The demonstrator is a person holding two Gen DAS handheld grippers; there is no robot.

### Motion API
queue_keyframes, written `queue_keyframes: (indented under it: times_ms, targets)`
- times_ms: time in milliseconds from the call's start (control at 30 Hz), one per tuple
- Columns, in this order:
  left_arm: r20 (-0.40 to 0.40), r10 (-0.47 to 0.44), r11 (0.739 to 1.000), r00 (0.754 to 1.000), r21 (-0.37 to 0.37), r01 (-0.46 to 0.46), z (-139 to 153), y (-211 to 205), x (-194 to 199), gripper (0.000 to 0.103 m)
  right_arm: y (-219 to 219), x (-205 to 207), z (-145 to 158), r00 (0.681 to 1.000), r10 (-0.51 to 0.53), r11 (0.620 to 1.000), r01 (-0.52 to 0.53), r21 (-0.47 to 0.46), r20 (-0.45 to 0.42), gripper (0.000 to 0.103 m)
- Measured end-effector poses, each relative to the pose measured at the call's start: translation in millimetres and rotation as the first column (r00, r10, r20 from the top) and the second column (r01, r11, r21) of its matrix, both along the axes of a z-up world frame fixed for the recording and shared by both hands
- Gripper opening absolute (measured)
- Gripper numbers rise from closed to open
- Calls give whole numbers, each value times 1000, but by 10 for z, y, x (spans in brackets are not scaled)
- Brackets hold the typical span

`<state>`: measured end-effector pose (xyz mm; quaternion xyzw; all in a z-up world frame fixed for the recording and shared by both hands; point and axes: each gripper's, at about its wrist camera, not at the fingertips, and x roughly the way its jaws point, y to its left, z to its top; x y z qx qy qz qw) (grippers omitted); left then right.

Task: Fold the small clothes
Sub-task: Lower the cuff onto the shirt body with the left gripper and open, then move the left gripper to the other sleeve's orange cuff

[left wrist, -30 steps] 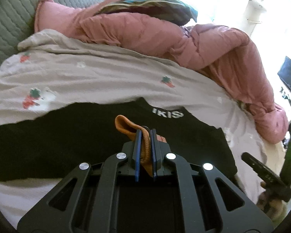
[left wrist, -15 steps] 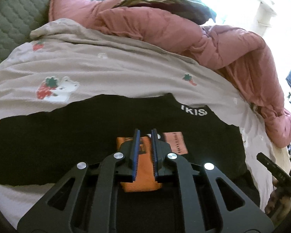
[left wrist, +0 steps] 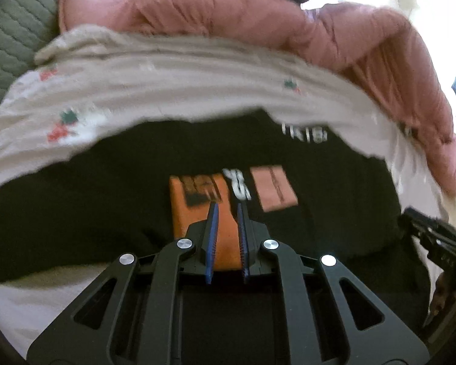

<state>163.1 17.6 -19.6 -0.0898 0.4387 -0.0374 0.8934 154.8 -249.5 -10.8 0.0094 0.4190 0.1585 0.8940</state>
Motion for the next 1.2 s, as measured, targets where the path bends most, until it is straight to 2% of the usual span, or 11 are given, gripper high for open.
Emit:
queue_keyframes:
  times_ms: [100, 267, 433, 500, 567, 700, 767, 833, 1100, 1167, 1200]
  targets:
    - [-70, 12, 1000, 997, 7, -12, -211, -29, 6, 5, 30, 19, -99, 999, 9, 999, -10, -32, -33, 41]
    - [-75, 11, 999, 997, -32, -13, -258, 31, -60, 6, -97, 85, -282, 994, -47, 995, 38, -95, -97, 41]
    - [-78, 13, 998, 997, -59, -18, -245, 91, -95, 7, -202, 97, -356, 991, -55, 996, 46, -74, -125, 39]
    - [-76, 12, 998, 997, -57, -17, -211, 95, -110, 8, -191, 79, -336, 991, -55, 996, 46, -72, -120, 43]
    - [-74, 12, 998, 997, -53, -16, -177, 95, -127, 11, -195, 40, -286, 993, -45, 998, 40, -44, -108, 54]
    - [-72, 19, 999, 997, -48, -22, -129, 115, -159, 17, -186, -33, -193, 996, -33, 999, 31, -22, -83, 56]
    - [-70, 18, 998, 997, -51, -22, -112, 117, -177, 27, -183, -55, -164, 996, -30, 1000, 30, -9, -79, 59]
    - [-70, 12, 999, 998, -50, -16, -95, 101, -199, 30, -178, -84, -137, 997, -31, 999, 31, -9, -73, 66]
    - [-49, -10, 1000, 999, -7, 9, 13, 48, -285, 55, -111, -159, -58, 998, -19, 1000, 19, 0, -61, 67]
    - [-42, -7, 1000, 999, 0, 7, 41, 58, -303, 70, -90, -173, -33, 998, -17, 1000, 17, 3, -57, 67]
    - [-41, -4, 1000, 999, 2, 4, 49, 64, -309, 73, -81, -177, -23, 998, -17, 1000, 17, 2, -55, 67]
